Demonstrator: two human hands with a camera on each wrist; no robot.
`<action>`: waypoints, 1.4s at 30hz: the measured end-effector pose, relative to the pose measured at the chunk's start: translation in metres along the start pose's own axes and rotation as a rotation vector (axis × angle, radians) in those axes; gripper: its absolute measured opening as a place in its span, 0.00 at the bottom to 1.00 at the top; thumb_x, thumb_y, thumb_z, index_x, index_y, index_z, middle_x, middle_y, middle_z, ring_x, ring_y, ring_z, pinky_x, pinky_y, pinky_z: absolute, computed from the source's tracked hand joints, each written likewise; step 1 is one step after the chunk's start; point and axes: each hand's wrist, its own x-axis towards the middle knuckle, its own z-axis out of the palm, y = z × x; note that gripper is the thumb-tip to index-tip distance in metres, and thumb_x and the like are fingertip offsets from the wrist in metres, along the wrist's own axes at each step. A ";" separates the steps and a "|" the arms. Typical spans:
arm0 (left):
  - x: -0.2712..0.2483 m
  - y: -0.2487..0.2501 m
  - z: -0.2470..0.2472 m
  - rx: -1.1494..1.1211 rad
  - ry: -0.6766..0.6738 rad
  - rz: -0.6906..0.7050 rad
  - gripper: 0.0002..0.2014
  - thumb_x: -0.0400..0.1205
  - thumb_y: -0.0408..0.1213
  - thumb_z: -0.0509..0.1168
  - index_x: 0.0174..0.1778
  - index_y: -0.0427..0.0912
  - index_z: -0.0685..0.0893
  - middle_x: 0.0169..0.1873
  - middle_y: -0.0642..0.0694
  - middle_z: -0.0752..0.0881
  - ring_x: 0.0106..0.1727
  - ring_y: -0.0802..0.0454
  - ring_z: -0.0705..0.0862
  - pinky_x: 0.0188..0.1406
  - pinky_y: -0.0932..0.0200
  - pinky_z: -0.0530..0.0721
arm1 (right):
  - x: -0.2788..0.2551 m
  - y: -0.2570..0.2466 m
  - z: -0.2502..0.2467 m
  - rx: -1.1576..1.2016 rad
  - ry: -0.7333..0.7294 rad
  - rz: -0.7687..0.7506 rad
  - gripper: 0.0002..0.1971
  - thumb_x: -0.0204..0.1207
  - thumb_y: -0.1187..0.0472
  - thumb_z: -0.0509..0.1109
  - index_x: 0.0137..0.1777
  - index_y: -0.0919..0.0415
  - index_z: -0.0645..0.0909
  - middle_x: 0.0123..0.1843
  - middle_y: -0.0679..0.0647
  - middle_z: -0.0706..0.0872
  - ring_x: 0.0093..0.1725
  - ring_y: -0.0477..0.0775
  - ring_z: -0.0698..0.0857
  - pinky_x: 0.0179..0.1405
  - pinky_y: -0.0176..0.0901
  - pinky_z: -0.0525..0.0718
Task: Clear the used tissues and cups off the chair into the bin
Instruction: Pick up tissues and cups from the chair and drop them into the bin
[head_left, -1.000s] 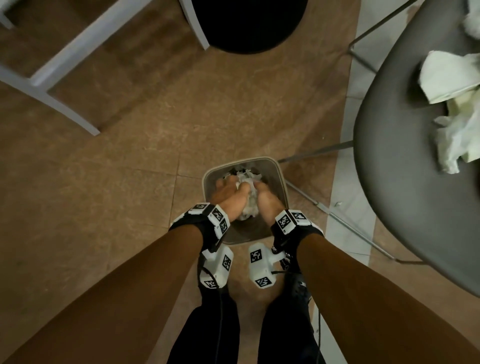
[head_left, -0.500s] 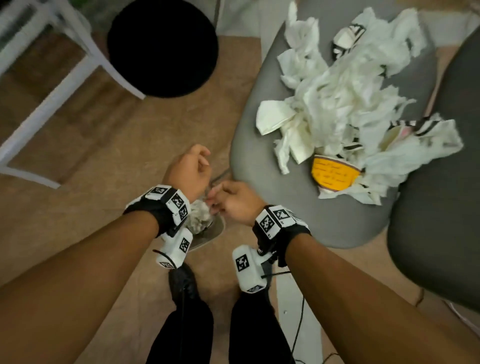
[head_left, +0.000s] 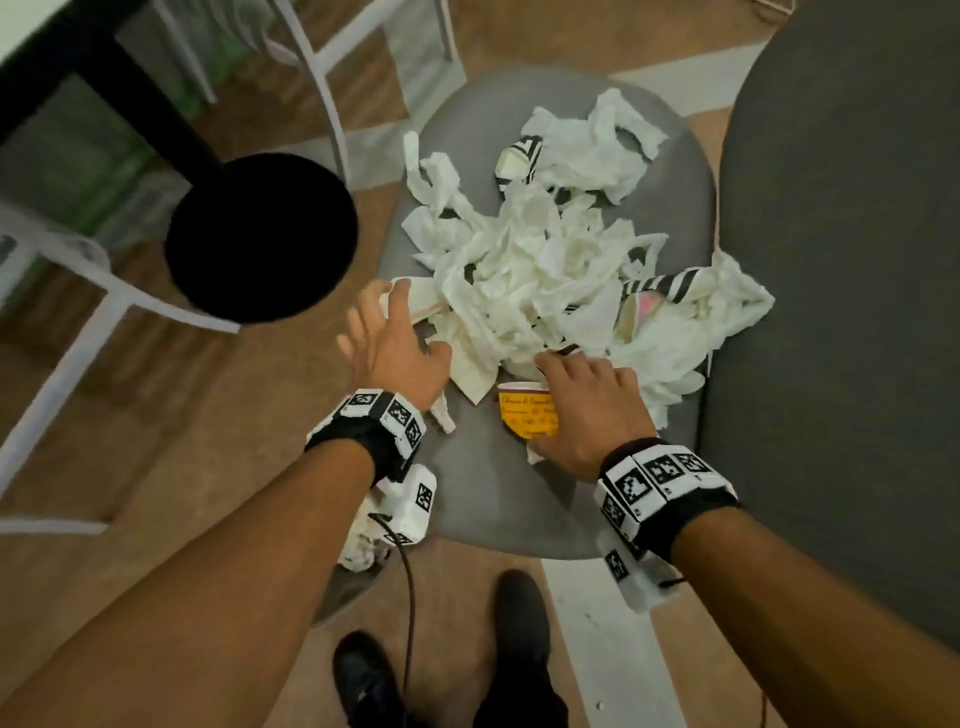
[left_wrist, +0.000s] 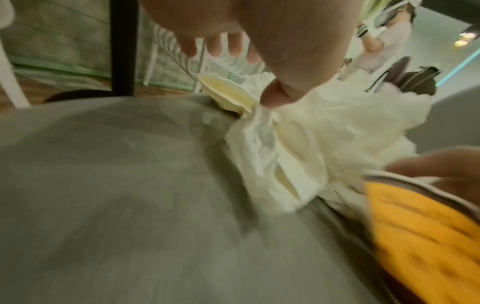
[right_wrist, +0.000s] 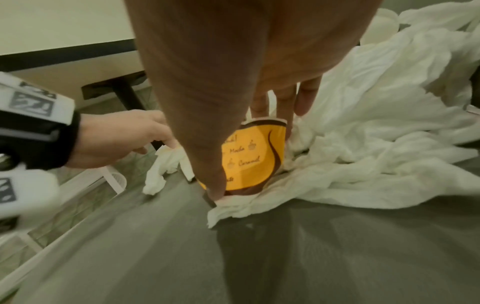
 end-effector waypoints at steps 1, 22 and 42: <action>0.009 -0.004 0.001 0.024 -0.088 -0.040 0.39 0.71 0.46 0.68 0.81 0.52 0.64 0.82 0.48 0.60 0.79 0.42 0.62 0.70 0.41 0.64 | 0.002 0.002 0.001 -0.009 0.000 -0.005 0.47 0.64 0.40 0.77 0.80 0.50 0.59 0.74 0.54 0.76 0.71 0.63 0.75 0.68 0.60 0.70; -0.031 -0.058 -0.048 -0.538 -0.163 -0.332 0.18 0.82 0.48 0.63 0.64 0.43 0.77 0.55 0.46 0.86 0.52 0.44 0.84 0.56 0.51 0.81 | -0.034 -0.073 -0.041 0.460 0.193 0.008 0.15 0.73 0.44 0.67 0.55 0.48 0.74 0.38 0.47 0.83 0.40 0.58 0.83 0.38 0.51 0.81; -0.167 -0.262 -0.011 -0.275 -0.262 -0.670 0.18 0.77 0.56 0.68 0.55 0.48 0.80 0.40 0.51 0.89 0.45 0.45 0.86 0.46 0.54 0.85 | -0.020 -0.228 0.103 0.347 -0.294 -0.234 0.20 0.76 0.46 0.65 0.66 0.51 0.80 0.59 0.55 0.88 0.58 0.59 0.87 0.55 0.50 0.86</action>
